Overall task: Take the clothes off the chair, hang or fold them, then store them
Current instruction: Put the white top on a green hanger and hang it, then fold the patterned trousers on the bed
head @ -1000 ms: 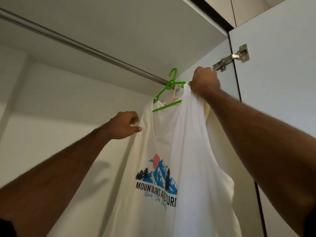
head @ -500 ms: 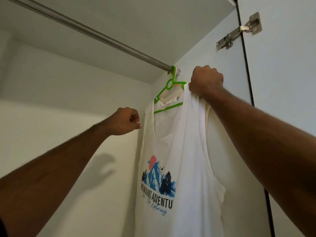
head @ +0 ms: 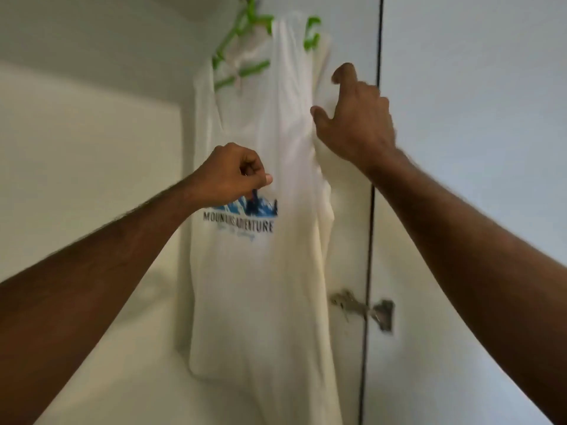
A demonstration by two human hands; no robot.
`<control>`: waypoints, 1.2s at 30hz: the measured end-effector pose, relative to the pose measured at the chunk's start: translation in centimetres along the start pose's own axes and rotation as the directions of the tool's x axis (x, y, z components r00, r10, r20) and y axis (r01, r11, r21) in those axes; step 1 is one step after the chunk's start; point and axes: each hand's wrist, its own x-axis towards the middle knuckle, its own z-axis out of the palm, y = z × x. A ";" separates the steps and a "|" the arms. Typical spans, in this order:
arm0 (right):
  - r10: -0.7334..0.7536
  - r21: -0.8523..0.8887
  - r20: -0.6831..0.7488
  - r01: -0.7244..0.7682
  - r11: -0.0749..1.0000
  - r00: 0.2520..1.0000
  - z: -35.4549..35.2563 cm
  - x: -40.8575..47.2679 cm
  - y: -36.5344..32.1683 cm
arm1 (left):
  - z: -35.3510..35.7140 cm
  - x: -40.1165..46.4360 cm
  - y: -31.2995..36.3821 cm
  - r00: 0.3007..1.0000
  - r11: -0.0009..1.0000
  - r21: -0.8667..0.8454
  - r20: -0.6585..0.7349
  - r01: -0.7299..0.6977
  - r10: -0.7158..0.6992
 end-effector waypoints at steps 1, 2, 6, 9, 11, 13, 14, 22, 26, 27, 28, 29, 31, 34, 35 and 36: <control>0.018 -0.022 0.051 -0.017 1.000 0.999 -0.1 -3.1 0.7 | 1.7 -1.5 0.5 0.999 1.000 -0.022 0.045 -0.007 0.008; 0.052 -0.059 0.112 -0.046 0.997 0.992 -0.4 -6.3 1.7 | 3.8 -3.1 1.1 0.995 0.999 -0.049 0.096 -0.013 0.018; 0.206 -0.218 0.333 -0.137 0.966 0.920 -2.3 -19.2 5.5 | 11.6 -9.7 4.4 0.976 0.986 -0.165 0.218 0.015 0.022; 0.334 -0.340 0.442 -0.189 0.921 0.832 -5.7 -29.1 8.4 | 18.4 -16.2 8.0 0.931 0.957 -0.284 0.361 0.059 0.049; 0.467 -0.444 0.483 -0.252 0.860 0.741 -9.3 -36.6 11.1 | 23.7 -21.8 11.4 0.864 0.942 -0.323 0.496 0.093 0.085; 0.602 -0.552 0.480 -0.313 0.773 0.638 -13.1 -44.0 13.8 | 28.7 -27.6 15.1 0.785 0.929 -0.355 0.604 0.108 0.140; 0.656 -0.592 0.476 -0.338 0.732 0.586 -14.8 -47.4 15.0 | 30.7 -30.2 16.7 0.751 0.923 -0.366 0.641 0.116 0.159; 0.944 -0.817 0.255 -0.476 0.326 0.209 -33.3 -66.2 23.6 | 44.3 -44.7 34.4 0.500 0.849 -0.509 0.776 0.139 0.384; 0.977 -0.847 0.156 -0.489 0.208 0.145 -41.7 -71.0 27.8 | 49.4 -47.4 44.8 0.433 0.819 -0.562 0.770 0.112 0.469; 0.986 -0.851 0.123 -0.499 0.162 0.110 -44.5 -72.0 29.3 | 51.3 -48.2 48.4 0.420 0.804 -0.588 0.754 0.089 0.505; 0.993 -0.851 0.087 -0.512 0.117 0.083 -47.3 -73.1 30.7 | 52.8 -48.9 51.9 0.396 0.797 -0.600 0.751 0.074 0.529; 0.996 -0.848 0.058 -0.523 0.084 0.066 -49.5 -73.8 31.9 | 54.0 -49.3 54.8 0.375 0.794 -0.604 0.753 0.069 0.541; 1.000 -0.848 0.004 -0.530 0.019 0.030 -54.8 -75.5 34.5 | 56.5 -50.8 61.4 0.340 0.777 -0.626 0.748 0.074 0.570; 0.998 -0.864 -0.058 -0.500 -0.058 -0.016 -61.6 -77.6 37.4 | 59.1 -53.3 69.4 0.302 0.744 -0.663 0.728 0.081 0.616; 0.996 -0.865 -0.079 -0.494 -0.083 -0.030 -63.7 -78.1 38.3 | 59.7 -54.0 71.9 0.287 0.729 -0.680 0.717 0.083 0.636; 0.994 -0.862 -0.104 -0.494 -0.112 -0.045 -65.7 -78.7 39.1 | 60.4 -54.8 74.2 0.272 0.717 -0.693 0.707 0.082 0.652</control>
